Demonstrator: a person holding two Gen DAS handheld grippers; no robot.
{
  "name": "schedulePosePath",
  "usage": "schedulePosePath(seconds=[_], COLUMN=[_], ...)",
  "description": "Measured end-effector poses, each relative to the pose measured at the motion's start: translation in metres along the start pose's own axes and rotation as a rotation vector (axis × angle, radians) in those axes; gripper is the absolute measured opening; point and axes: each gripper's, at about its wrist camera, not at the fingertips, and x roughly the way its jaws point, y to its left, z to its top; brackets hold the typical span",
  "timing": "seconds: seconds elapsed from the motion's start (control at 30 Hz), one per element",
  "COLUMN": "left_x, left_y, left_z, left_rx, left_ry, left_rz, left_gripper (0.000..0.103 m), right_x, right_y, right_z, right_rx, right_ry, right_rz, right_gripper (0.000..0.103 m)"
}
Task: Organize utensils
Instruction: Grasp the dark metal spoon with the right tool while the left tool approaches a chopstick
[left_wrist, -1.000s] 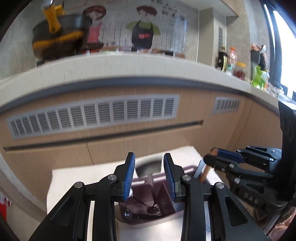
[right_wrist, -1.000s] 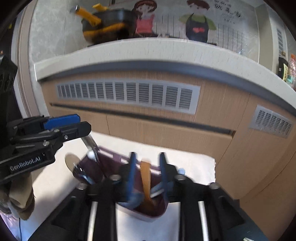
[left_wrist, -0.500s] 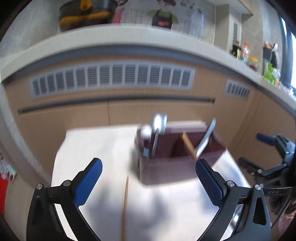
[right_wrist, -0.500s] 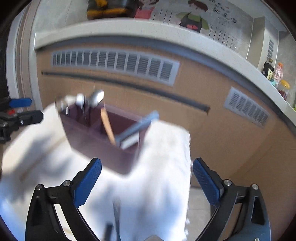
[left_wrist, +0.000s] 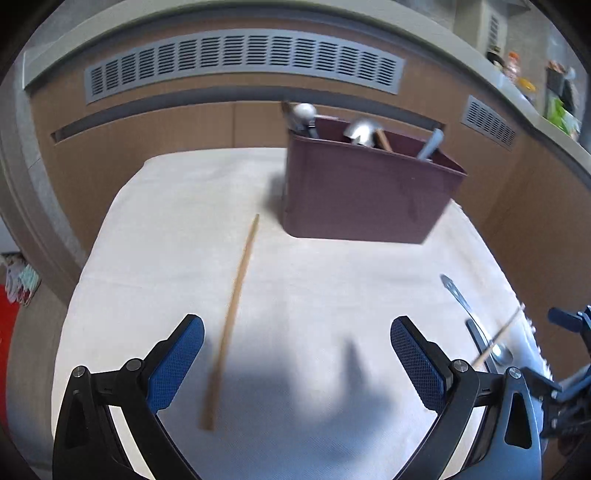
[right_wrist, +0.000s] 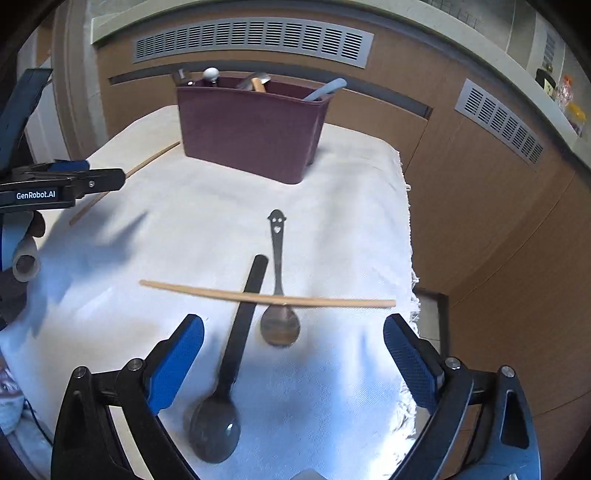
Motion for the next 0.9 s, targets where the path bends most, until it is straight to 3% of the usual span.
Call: schedulePosePath(seconds=[0.07, 0.13, 0.3, 0.47, 0.7, 0.9], left_x=[-0.005, -0.010, -0.019, -0.018, -0.022, -0.020], left_y=[-0.006, -0.012, -0.019, -0.027, -0.019, -0.009], left_z=[-0.006, -0.009, -0.018, -0.021, -0.020, -0.020], left_rx=[0.032, 0.056, 0.061, 0.098, 0.099, 0.074], left_ry=[-0.021, -0.035, -0.033, 0.005, 0.003, 0.020], left_rz=[-0.001, 0.006, 0.001, 0.001, 0.015, 0.025], left_gripper=[0.101, 0.101, 0.101, 0.101, 0.101, 0.101], right_x=[0.002, 0.007, 0.018, 0.045, 0.076, 0.066], right_y=[0.000, -0.003, 0.004, -0.002, 0.023, 0.042], right_z=[-0.002, -0.004, -0.009, 0.008, 0.044, 0.036], right_rx=[0.024, 0.073, 0.086, 0.171, 0.099, -0.013], right_ry=[0.019, 0.056, 0.091, 0.123, 0.096, 0.100], right_rz=[0.017, 0.091, 0.122, 0.160, 0.179, 0.213], right_gripper=[0.073, 0.070, 0.070, 0.073, 0.076, 0.079])
